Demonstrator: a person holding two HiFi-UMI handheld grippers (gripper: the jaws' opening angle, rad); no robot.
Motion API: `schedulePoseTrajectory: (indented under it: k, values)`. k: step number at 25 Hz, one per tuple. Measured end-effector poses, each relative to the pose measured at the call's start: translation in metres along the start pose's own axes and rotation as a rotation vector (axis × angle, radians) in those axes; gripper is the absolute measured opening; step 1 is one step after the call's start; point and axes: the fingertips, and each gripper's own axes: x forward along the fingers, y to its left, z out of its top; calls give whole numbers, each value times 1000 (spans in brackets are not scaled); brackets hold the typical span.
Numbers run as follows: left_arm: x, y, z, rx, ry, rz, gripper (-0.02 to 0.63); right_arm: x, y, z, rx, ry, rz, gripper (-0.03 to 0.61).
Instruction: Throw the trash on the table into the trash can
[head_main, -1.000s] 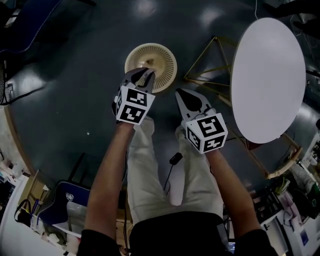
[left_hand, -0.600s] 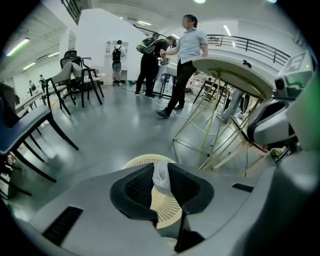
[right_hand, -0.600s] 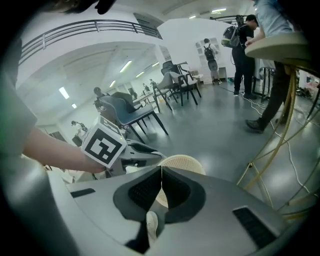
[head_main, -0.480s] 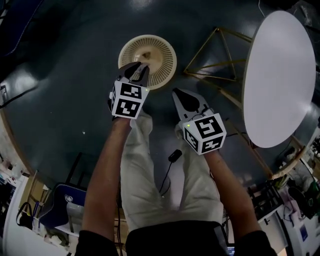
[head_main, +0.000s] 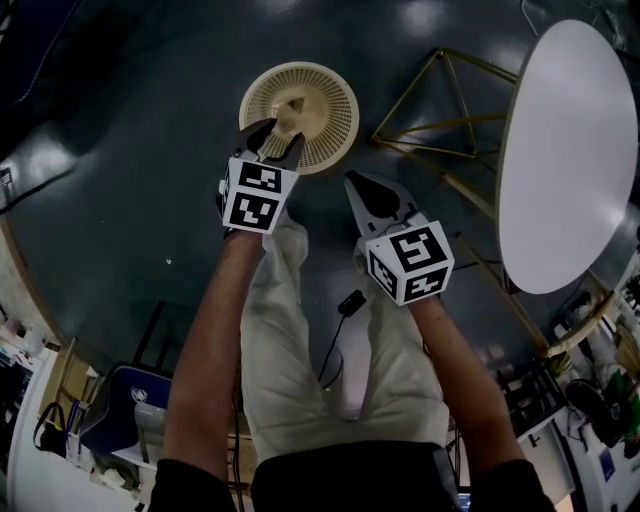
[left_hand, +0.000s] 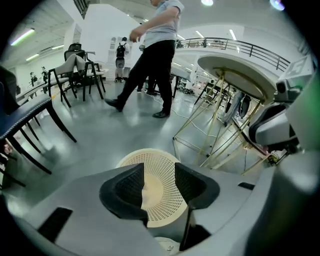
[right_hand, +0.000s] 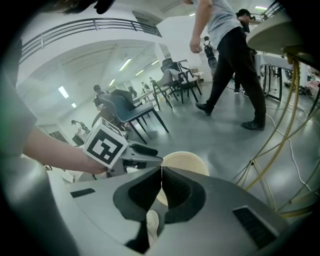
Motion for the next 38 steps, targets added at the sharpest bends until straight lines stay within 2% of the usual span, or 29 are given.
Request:
schedulePoseTrajectory:
  k: [6, 11, 16, 22, 27, 33, 38]
  values:
    - [-18, -3, 2, 11, 15, 1, 190, -16, 10, 12, -11, -9, -3, 20]
    - [-47, -14, 19, 20, 9, 19, 99, -46, 20, 30, -26, -19, -2, 20]
    - [-89, -20, 35, -50, 2, 69, 35, -83, 37, 47, -50, -35, 11, 20]
    - [-136, -45, 65, -38, -14, 74, 18, -132, 46, 69, -68, -58, 17, 20]
    - [-177, -77, 100, -14, -68, 81, 17, -179, 55, 86, -99, -73, 23, 20]
    - [-227, -126, 142, -53, -140, 92, 15, -242, 63, 107, -139, -107, 39, 20]
    - [-266, -162, 160, -100, -202, 110, 15, -285, 69, 119, -181, -136, 57, 20]
